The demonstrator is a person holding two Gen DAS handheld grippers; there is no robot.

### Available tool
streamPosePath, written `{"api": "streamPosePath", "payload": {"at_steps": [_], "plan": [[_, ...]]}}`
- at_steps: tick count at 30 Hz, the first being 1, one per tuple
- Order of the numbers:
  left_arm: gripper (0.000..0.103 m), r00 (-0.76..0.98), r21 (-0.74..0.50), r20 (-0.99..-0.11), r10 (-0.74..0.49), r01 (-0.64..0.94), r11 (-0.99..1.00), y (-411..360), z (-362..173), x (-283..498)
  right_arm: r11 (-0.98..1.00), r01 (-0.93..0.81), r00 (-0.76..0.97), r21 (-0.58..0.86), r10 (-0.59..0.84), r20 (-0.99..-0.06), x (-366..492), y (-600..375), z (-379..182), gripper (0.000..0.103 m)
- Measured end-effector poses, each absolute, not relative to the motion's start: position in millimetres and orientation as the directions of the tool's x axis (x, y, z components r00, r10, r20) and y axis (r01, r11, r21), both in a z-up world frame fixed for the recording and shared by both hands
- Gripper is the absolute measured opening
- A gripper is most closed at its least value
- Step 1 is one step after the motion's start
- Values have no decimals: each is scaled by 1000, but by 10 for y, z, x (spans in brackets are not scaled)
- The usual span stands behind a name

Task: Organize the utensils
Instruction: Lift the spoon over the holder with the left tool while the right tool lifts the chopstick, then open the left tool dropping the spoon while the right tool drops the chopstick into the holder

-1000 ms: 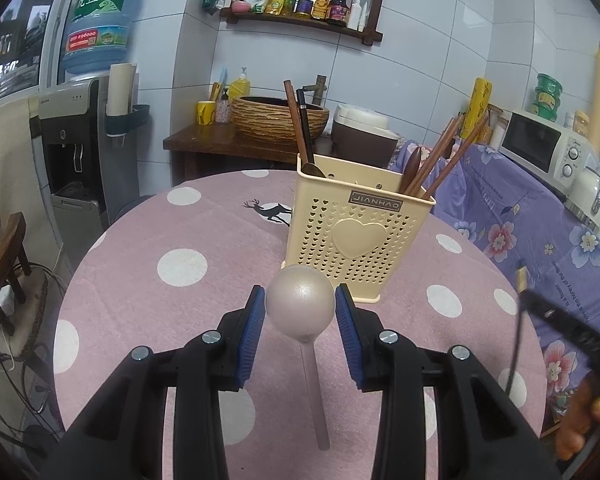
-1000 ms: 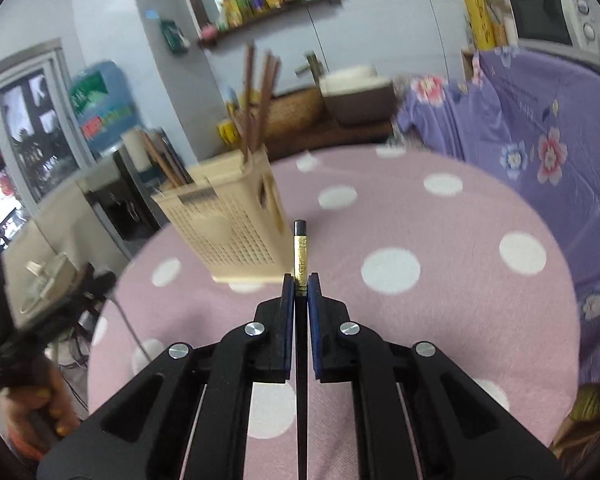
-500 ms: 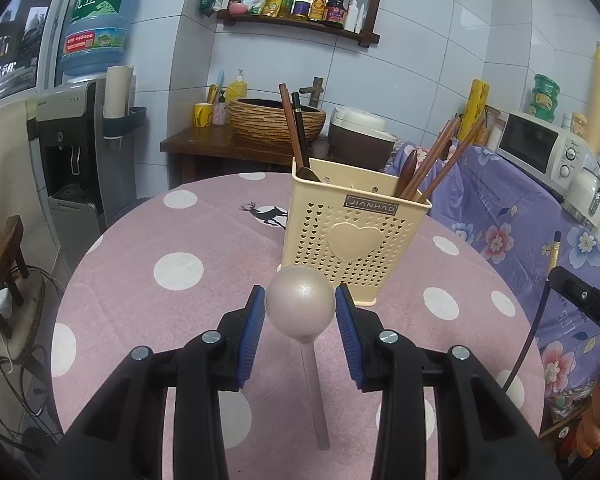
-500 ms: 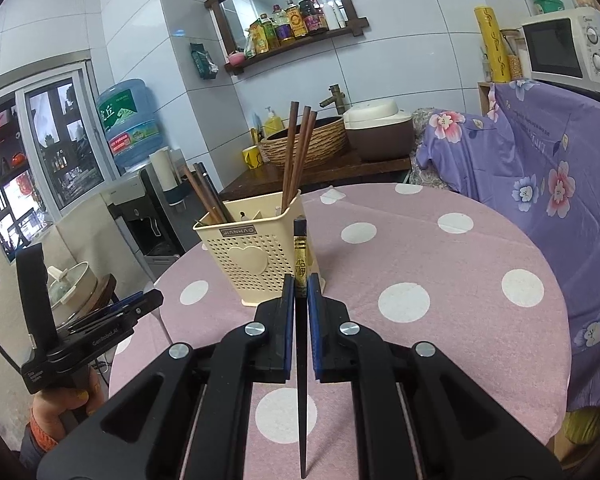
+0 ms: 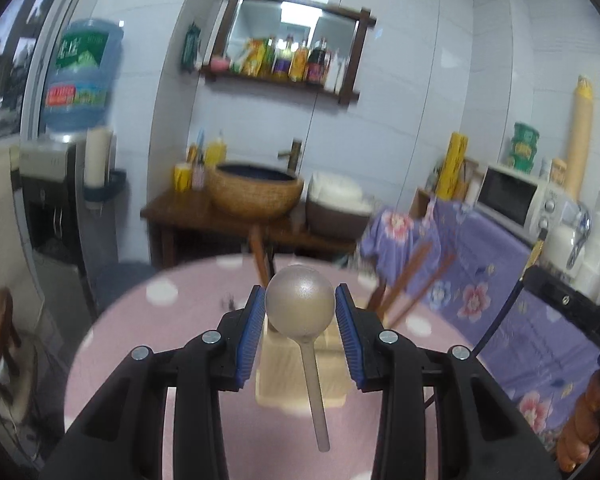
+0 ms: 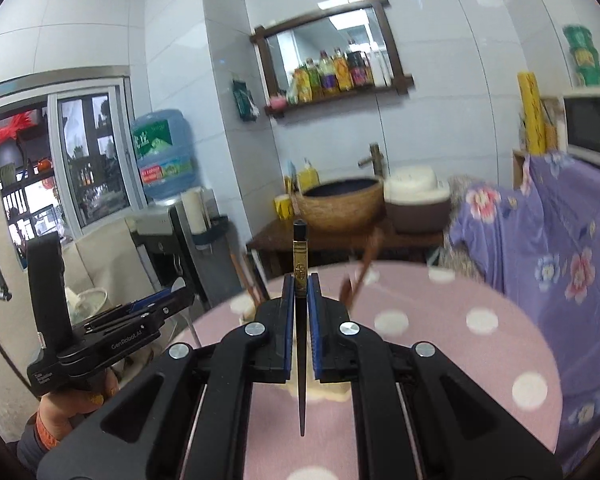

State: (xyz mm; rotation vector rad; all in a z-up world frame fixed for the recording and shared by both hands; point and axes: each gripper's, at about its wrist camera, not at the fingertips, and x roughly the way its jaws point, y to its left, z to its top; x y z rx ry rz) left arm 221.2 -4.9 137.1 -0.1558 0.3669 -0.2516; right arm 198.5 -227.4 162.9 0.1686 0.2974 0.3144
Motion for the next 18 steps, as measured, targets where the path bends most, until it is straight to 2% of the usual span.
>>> {"api": "streamPosePath", "payload": {"at_steps": [4, 8, 18], "plan": [[36, 930, -195, -264, -255, 208, 959, -130, 1789, 2537, 948, -265, 937, 176, 296, -185, 2253, -2157, 2075, 8], [36, 943, -184, -255, -215, 171, 968, -238, 1792, 2858, 962, -223, 956, 155, 247, -159, 2554, -2041, 2227, 8], [36, 939, -84, -309, -152, 132, 988, -459, 1015, 3044, 980, -155, 948, 126, 183, -259, 2941, -1819, 1387, 8]]}}
